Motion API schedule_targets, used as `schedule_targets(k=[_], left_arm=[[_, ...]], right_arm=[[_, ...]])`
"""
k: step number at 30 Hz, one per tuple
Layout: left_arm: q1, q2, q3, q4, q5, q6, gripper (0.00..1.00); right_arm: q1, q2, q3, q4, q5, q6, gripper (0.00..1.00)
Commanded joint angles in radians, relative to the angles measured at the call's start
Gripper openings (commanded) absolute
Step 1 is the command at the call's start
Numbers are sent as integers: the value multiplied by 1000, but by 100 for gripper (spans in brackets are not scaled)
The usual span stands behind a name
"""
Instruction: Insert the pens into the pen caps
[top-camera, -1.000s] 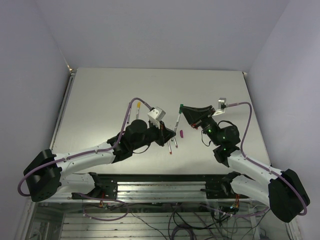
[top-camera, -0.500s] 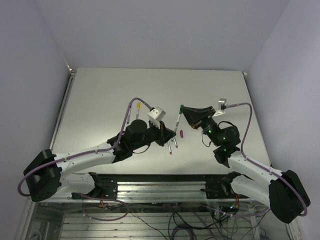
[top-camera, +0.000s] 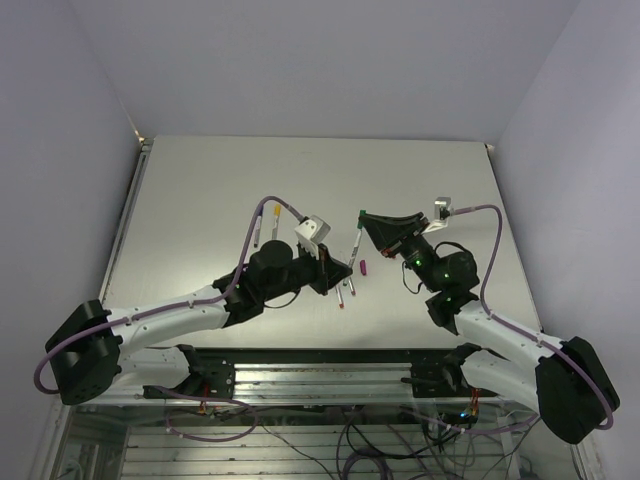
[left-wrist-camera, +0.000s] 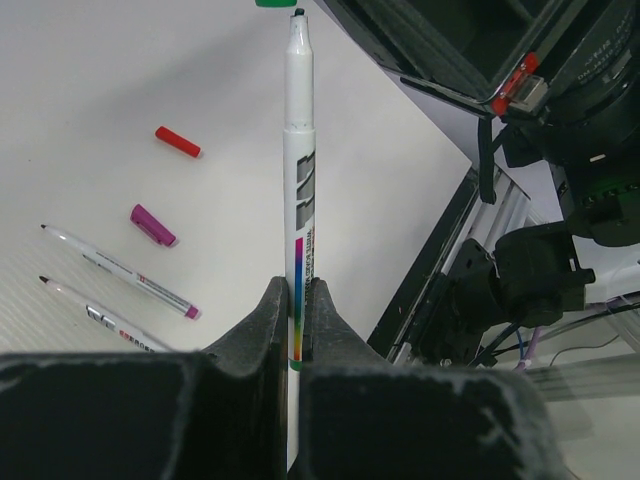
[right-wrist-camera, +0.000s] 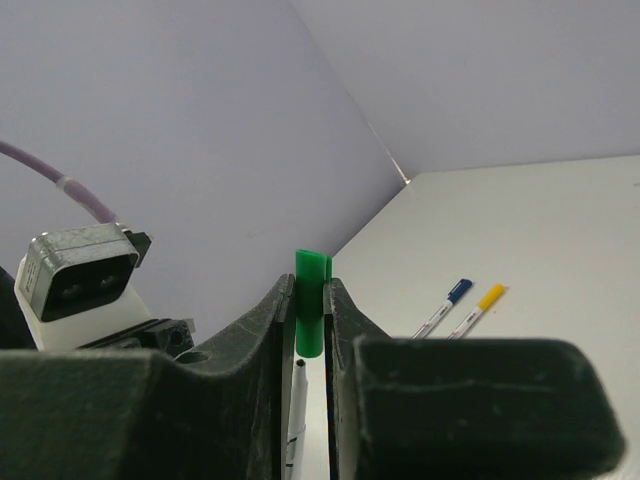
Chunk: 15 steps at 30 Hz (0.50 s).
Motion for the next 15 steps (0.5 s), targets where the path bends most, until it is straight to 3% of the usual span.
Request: schedule_targets(k=[1,15], left_arm=[[-6,-32,-13,40,3,-7,7],[-6,7,-15,57,12,-9,7]], right_arm=[[0,2,3,29,-4,-12,0],[3,-29,-1,21,11,-8,0]])
